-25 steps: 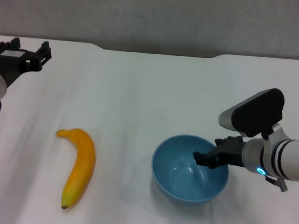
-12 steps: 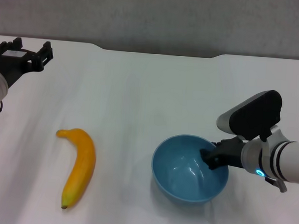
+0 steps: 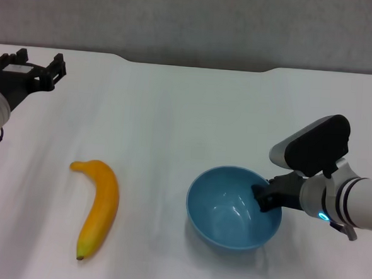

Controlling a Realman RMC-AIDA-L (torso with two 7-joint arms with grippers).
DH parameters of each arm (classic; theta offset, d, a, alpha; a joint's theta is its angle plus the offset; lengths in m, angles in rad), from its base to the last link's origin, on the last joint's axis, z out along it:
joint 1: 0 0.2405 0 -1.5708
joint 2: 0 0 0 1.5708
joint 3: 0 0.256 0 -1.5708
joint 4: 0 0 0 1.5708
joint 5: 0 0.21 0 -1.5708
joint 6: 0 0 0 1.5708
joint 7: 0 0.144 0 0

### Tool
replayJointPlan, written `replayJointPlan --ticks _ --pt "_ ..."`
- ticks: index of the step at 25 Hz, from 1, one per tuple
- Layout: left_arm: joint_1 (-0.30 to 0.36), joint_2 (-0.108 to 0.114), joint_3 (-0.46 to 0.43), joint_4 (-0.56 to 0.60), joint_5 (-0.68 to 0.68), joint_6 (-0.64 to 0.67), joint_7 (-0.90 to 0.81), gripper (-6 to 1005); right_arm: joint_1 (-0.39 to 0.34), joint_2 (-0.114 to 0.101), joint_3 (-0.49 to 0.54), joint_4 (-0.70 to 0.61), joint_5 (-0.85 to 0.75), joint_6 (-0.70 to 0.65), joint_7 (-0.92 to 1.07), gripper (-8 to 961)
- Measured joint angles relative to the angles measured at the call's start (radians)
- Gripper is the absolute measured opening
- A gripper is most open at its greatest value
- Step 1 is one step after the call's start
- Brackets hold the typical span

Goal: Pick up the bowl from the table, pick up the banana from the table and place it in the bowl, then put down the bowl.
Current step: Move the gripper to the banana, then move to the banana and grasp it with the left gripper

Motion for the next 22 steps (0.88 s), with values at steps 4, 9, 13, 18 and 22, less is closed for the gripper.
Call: replayJointPlan --ticks 4,9,13,18,22 --pt "0.003 0.0 0.009 -0.006 0.0 0.015 0.001 697 -0.024 0.0 0.0 0.028 -0.002 -0.036 -0.001 139" --pt "0.007 0.0 0.03 -0.04 0.0 0.117 0.005 699 -0.104 -0.002 0.026 0.156 -0.054 -0.07 -0.002 96" --pt "0.014 0.004 0.091 -0.144 0.0 0.333 0.036 700 -0.172 -0.002 0.048 0.258 -0.104 -0.08 0.0 36" --pt "0.024 0.002 0.164 -0.223 0.0 0.476 0.094 702 -0.206 -0.003 0.054 0.296 -0.117 -0.129 0.001 37" --pt "0.017 0.002 0.207 -0.238 -0.002 0.572 0.118 702 -0.22 -0.004 0.061 0.317 -0.117 -0.141 0.0 37"
